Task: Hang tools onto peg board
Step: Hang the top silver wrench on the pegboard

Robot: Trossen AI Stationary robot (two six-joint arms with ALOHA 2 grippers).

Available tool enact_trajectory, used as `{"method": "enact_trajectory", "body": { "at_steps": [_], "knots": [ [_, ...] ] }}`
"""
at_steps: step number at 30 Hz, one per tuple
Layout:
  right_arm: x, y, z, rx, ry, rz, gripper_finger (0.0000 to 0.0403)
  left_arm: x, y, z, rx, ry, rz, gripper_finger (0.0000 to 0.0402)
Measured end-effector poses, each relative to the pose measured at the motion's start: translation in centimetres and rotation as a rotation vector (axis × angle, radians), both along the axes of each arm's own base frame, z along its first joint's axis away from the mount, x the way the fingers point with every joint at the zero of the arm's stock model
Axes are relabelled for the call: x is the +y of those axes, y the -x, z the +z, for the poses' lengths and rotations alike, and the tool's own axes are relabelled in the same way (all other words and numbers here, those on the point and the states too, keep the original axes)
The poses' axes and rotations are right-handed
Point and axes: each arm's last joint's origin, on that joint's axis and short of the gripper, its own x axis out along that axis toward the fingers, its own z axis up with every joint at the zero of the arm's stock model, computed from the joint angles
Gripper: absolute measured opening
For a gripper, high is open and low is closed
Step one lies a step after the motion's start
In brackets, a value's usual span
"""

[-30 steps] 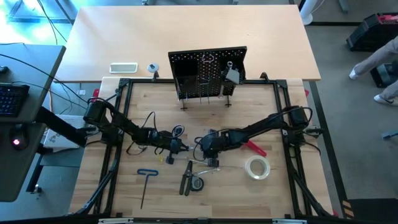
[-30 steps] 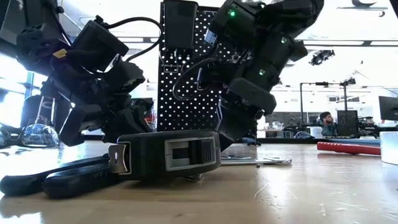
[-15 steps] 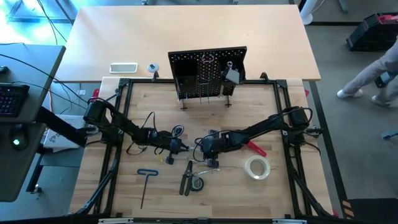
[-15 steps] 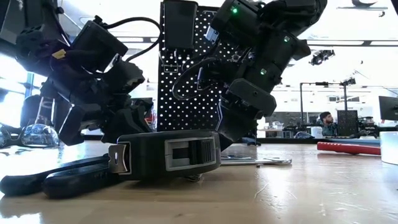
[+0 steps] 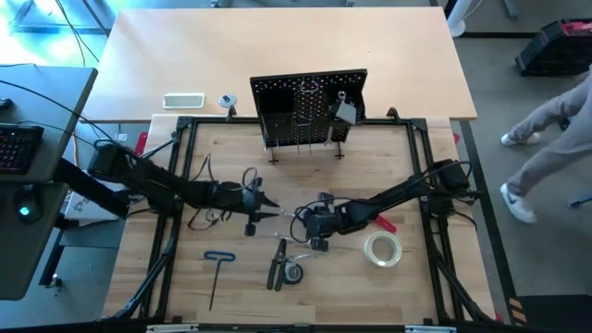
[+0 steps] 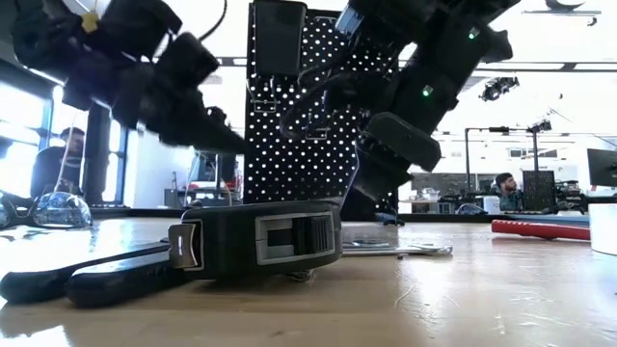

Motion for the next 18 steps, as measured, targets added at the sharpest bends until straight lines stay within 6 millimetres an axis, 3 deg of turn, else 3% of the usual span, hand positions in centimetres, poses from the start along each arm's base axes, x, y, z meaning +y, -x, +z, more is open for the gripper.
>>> {"method": "enact_trajectory", "body": {
  "at_steps": [9,18],
  "knots": [
    [1.2,0.5,1.9,-0.099,0.144,-0.052,0.0105,0.1,0.2,2.7,-0.159,0.239,0.079,0.0129],
    [1.8,1.9,5.8,-0.215,0.286,-0.096,0.0105,0.1,0.4,4.8,-0.321,0.266,0.112,0.0129]
  ]
}}
